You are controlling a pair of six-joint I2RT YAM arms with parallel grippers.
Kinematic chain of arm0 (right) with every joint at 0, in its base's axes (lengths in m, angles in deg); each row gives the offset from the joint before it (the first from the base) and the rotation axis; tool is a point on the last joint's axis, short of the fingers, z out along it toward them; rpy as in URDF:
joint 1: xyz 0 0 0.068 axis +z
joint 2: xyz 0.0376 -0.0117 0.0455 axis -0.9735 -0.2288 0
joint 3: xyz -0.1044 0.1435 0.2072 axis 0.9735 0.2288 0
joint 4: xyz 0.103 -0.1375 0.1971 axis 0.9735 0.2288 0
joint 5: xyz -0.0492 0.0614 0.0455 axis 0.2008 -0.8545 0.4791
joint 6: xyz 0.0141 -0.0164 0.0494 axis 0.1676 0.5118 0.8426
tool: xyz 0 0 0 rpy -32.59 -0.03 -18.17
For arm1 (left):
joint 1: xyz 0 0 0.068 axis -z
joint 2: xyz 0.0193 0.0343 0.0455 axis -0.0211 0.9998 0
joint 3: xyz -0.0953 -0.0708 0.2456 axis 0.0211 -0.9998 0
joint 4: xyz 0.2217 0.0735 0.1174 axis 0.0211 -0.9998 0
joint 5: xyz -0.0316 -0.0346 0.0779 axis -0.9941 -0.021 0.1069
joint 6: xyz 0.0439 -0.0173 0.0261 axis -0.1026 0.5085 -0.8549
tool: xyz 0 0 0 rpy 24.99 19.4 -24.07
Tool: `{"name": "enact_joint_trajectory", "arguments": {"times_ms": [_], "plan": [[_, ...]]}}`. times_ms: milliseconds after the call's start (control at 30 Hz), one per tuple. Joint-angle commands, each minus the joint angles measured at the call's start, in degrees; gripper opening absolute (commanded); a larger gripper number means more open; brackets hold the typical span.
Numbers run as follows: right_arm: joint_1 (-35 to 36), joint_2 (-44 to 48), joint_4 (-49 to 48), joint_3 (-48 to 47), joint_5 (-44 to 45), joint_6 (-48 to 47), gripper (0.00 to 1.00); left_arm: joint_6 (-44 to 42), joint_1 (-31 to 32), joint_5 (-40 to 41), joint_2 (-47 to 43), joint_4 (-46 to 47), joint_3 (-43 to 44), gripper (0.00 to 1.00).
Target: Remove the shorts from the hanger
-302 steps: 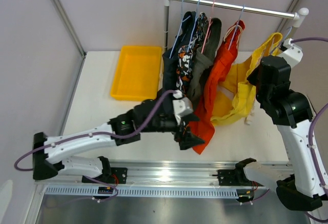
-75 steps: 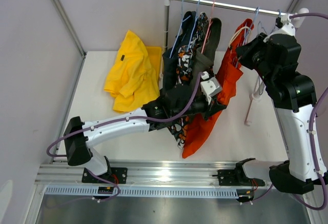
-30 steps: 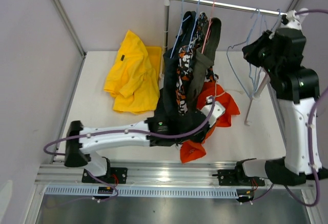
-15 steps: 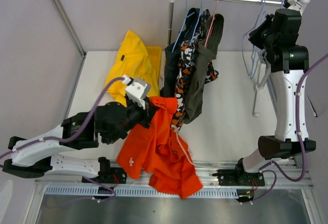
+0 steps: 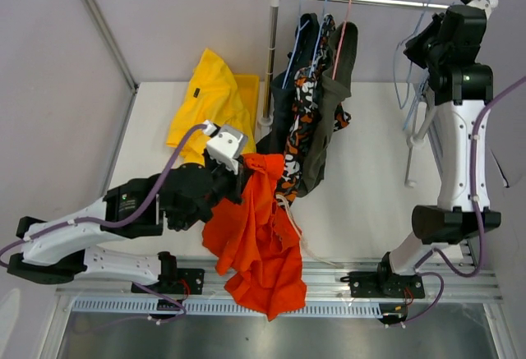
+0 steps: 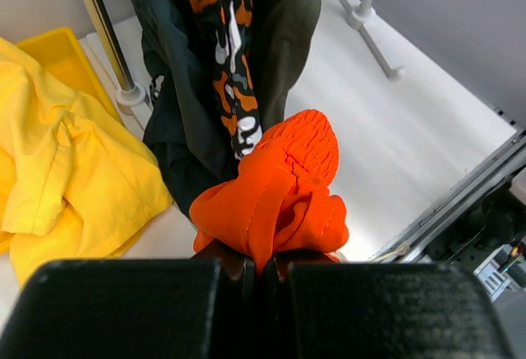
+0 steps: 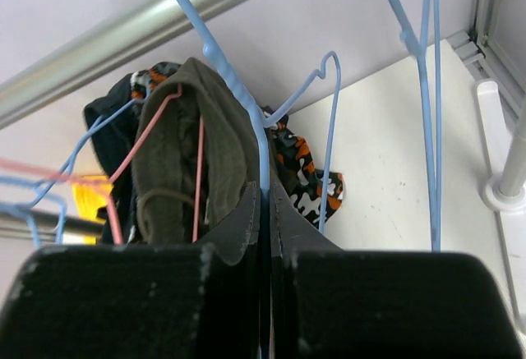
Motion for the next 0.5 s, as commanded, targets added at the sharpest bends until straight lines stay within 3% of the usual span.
{"name": "enact_joint_trajectory", "arguments": {"times_ms": [0, 200, 300, 367, 400, 433, 467], "plan": [[-2.0, -6.0, -2.1, -4.6, -1.7, 0.4, 0.0, -1.1, 0.0, 2.9, -2.8, 0.8, 2.9, 0.0], [-3.0, -4.0, -6.4, 3.9, -3.1, 2.4, 0.0, -1.7, -0.3, 5.1, -2.9, 1.2, 2.5, 0.0], [-3.0, 1.2, -8.7, 9.9, -3.7, 2.9, 0.0, -3.8, -3.5, 5.1, -2.4, 0.8, 6.2, 0.0], [-3.0, 5.5, -9.7, 14.9, -3.4, 3.1, 0.01, -5.9, -9.2, 1.5, -1.8, 0.8, 10.9, 0.0], [-3.0, 6.9, -10.0, 16.4, -3.6, 2.9, 0.09, -7.1, -11.1, 0.6, -1.4, 1.0, 12.3, 0.0], [-3.0, 9.4, -10.3, 19.0, -3.8, 2.8, 0.43, -10.0, -14.6, -0.5, -0.1, 1.1, 16.7, 0.0], [-3.0, 10.7, -10.4, 20.3, -4.1, 2.8, 0.6, -11.8, -16.6, -0.9, 0.9, 1.5, 18.2, 0.0]]}}
